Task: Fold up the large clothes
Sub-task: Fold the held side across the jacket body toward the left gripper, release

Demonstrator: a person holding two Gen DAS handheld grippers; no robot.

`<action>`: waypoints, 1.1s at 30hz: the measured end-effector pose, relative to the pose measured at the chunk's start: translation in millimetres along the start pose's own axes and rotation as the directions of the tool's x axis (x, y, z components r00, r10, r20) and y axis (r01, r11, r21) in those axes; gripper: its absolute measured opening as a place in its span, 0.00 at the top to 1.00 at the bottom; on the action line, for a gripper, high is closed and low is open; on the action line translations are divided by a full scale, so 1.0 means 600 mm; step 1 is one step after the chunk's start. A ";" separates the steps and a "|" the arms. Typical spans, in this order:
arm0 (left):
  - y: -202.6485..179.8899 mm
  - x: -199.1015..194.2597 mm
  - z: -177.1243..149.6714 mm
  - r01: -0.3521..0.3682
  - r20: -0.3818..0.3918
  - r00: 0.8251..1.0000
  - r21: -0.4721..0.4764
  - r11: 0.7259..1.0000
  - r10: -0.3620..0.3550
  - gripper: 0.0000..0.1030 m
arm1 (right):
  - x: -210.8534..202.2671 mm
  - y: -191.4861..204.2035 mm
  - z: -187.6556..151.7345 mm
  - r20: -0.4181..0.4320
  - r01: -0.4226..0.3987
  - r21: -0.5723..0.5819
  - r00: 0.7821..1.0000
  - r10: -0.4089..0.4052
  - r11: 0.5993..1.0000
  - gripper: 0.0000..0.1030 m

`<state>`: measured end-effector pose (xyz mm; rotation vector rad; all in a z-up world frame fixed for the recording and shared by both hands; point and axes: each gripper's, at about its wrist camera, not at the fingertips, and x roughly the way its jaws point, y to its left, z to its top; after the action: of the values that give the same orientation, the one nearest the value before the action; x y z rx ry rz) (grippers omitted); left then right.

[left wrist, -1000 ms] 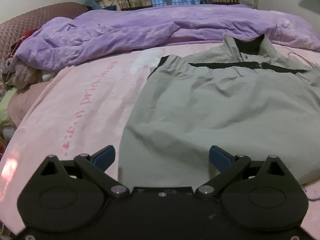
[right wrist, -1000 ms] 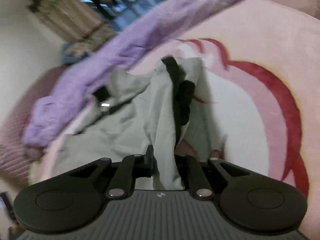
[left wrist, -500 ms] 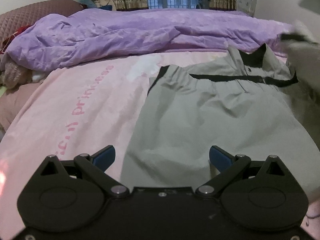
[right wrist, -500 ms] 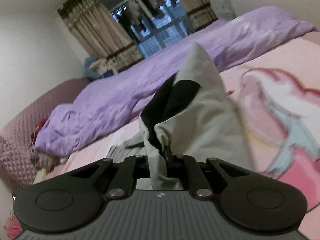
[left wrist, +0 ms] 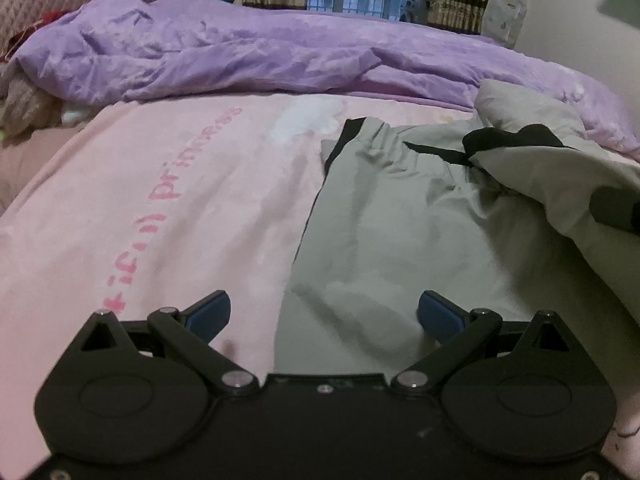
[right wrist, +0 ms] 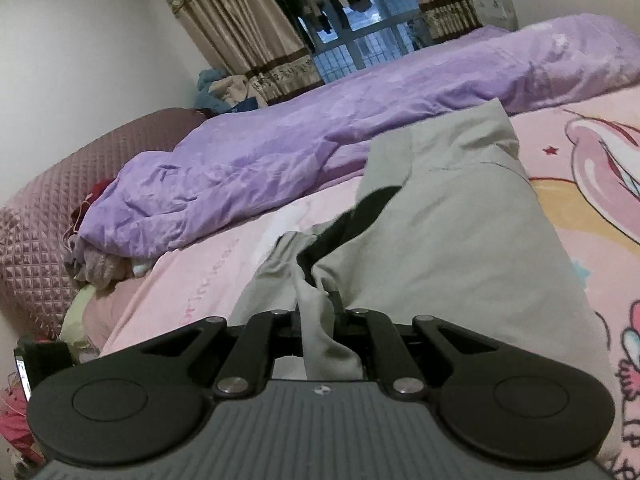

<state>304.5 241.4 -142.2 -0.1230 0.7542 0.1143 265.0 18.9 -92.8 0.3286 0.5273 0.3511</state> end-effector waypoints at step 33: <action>0.059 -0.041 -0.031 -0.014 0.032 0.999 -0.063 0.998 0.016 0.00 | 0.060 0.101 -0.035 -0.081 -0.124 0.030 0.989 0.126 0.992 0.85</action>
<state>268.9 272.1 -140.9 -0.1743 0.7195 0.1540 268.3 91.5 -101.4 0.3736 0.5941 0.4811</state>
